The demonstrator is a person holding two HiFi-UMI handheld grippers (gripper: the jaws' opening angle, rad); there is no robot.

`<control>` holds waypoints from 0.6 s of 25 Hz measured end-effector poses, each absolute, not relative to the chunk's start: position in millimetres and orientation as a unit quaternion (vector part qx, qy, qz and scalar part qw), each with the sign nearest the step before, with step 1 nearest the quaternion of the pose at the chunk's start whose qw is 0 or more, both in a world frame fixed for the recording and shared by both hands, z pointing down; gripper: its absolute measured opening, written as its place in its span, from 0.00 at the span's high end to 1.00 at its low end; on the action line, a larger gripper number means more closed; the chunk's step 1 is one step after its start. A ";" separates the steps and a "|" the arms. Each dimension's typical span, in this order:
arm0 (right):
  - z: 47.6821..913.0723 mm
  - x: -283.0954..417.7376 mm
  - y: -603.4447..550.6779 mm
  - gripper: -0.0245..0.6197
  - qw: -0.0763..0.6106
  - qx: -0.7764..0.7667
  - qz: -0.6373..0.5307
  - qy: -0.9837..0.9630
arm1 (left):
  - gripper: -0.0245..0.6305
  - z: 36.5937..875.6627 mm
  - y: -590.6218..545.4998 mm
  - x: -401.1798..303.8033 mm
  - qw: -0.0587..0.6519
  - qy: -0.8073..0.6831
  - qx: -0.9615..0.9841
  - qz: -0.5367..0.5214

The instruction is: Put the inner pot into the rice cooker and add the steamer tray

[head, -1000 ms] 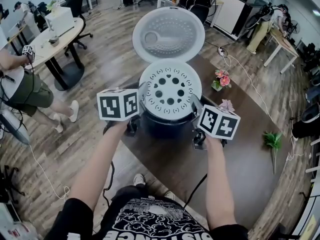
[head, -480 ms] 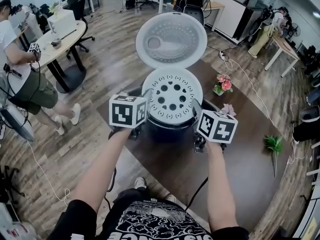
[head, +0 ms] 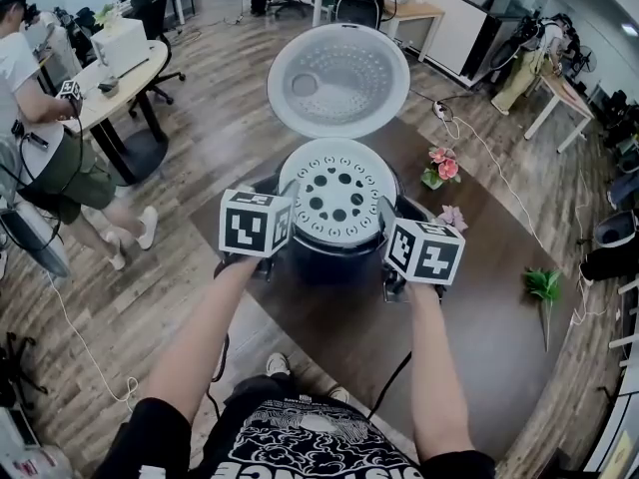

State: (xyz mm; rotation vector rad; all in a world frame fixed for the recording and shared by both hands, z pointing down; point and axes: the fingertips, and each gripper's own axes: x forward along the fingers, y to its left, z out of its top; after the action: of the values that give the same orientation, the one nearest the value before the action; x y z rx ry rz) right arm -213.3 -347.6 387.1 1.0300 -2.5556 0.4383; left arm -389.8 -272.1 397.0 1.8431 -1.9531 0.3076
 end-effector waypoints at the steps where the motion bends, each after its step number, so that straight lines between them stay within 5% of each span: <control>1: 388.4 -212.3 -347.1 0.75 0.175 0.365 0.153 -0.902 | 0.77 398.0 -271.5 -388.5 0.214 -0.705 0.667 0.114; 15: 377.6 -191.2 -335.9 0.75 0.150 0.383 0.150 -0.899 | 0.77 370.0 -271.0 -359.7 0.166 -0.697 0.691 0.093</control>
State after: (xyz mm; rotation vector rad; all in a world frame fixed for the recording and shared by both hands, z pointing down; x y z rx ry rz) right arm -191.2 -335.9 377.6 1.1001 -2.5830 0.4307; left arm -359.7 -271.0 370.0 1.9683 -1.9847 0.2656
